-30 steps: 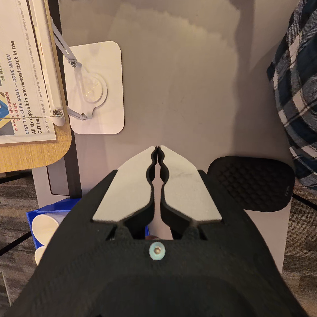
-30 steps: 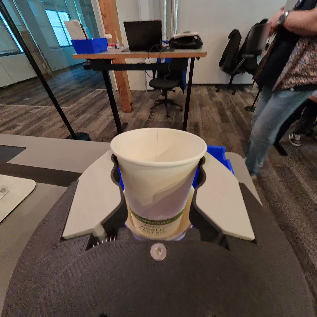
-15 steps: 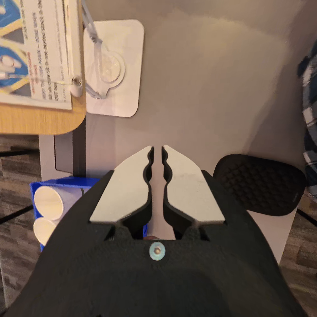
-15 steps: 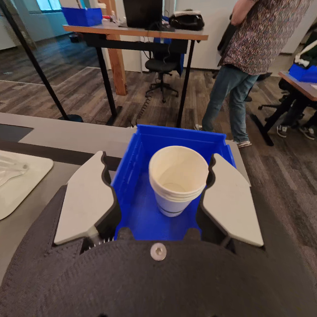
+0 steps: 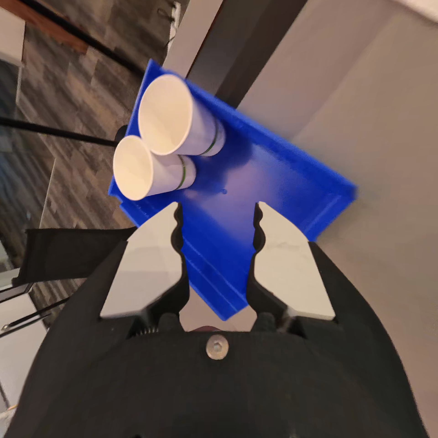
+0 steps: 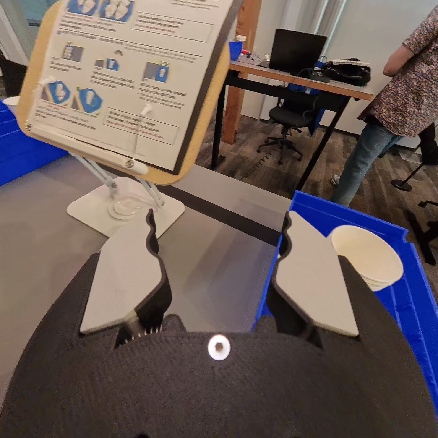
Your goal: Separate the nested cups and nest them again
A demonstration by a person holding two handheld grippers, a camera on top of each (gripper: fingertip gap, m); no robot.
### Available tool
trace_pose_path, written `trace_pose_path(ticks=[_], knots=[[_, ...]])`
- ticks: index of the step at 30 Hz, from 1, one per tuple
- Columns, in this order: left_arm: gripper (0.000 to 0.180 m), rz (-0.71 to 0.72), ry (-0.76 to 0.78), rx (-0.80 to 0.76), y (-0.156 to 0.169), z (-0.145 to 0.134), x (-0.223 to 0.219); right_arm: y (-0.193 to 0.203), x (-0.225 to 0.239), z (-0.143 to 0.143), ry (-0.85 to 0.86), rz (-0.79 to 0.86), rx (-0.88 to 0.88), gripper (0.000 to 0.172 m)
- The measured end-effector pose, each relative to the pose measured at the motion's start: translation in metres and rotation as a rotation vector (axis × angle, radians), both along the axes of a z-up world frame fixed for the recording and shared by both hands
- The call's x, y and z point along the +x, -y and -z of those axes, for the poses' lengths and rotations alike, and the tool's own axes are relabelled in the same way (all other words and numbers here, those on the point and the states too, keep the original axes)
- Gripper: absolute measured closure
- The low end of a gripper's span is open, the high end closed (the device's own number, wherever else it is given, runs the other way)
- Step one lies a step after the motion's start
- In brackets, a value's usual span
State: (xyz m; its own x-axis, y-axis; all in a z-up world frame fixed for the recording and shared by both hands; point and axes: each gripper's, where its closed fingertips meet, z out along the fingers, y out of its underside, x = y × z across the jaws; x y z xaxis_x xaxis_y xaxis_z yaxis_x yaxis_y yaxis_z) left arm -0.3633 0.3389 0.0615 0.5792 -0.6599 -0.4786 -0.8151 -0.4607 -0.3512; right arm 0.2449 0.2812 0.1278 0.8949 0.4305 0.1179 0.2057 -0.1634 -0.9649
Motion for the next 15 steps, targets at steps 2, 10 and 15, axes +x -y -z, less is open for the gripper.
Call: trace_pose_path(ticks=[2, 10, 15], knots=[[0.124, -0.024, -0.045, -0.004, -0.022, 0.015, -0.023, 0.005, -0.012, -0.001, 0.013, -0.024, -0.008, 0.070], [0.128, -0.102, -0.093, -0.049, -0.088, 0.068, -0.084, 0.021, -0.048, -0.003, 0.035, -0.069, -0.025, 0.071], [0.145, -0.059, -0.106, -0.104, -0.104, 0.080, -0.085, 0.024, -0.063, -0.002, 0.042, -0.073, -0.036, 0.071]])
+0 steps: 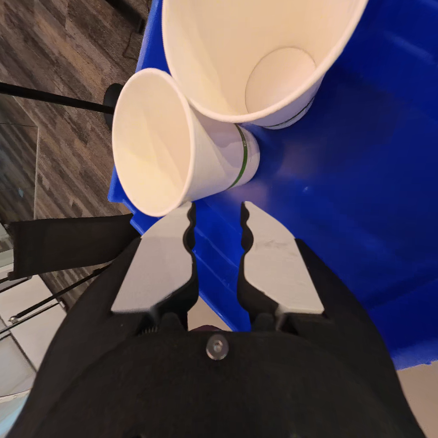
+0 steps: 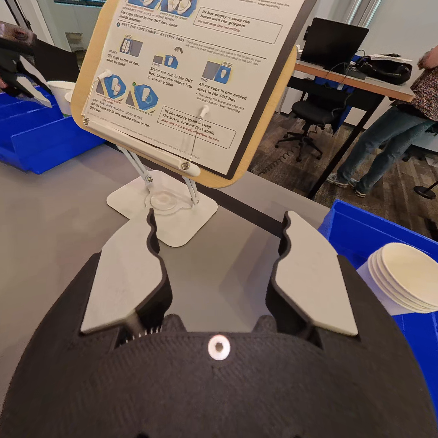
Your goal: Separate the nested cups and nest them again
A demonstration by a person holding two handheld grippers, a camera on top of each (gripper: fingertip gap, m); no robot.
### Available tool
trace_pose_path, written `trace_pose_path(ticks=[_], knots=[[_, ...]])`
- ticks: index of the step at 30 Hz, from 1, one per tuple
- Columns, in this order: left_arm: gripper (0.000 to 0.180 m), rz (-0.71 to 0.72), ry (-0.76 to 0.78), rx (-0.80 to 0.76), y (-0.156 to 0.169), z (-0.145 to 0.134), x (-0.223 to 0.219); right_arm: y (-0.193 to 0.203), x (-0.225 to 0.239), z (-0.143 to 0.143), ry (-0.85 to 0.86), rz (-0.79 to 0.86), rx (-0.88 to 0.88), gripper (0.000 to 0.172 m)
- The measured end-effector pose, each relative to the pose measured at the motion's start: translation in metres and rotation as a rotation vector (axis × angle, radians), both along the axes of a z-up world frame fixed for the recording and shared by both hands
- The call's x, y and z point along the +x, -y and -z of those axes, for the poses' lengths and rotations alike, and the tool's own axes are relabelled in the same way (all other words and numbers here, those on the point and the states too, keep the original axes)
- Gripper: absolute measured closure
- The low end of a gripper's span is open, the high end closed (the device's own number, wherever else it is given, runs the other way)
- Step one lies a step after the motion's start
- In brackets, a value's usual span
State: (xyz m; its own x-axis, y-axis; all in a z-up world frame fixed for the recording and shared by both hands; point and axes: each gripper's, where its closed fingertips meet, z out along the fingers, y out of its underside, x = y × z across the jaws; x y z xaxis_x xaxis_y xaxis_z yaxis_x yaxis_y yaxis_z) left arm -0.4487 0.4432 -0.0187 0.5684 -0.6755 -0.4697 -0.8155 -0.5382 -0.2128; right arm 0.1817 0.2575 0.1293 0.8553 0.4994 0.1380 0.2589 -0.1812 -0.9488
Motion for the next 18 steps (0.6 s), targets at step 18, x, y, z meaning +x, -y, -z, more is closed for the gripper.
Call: trace_pose_path(ticks=[18], knots=[[0.141, 0.093, -0.067, 0.001, 0.006, -0.019, -0.012, -0.018, -0.059, 0.003, 0.013, -0.047, -0.006, 0.072]])
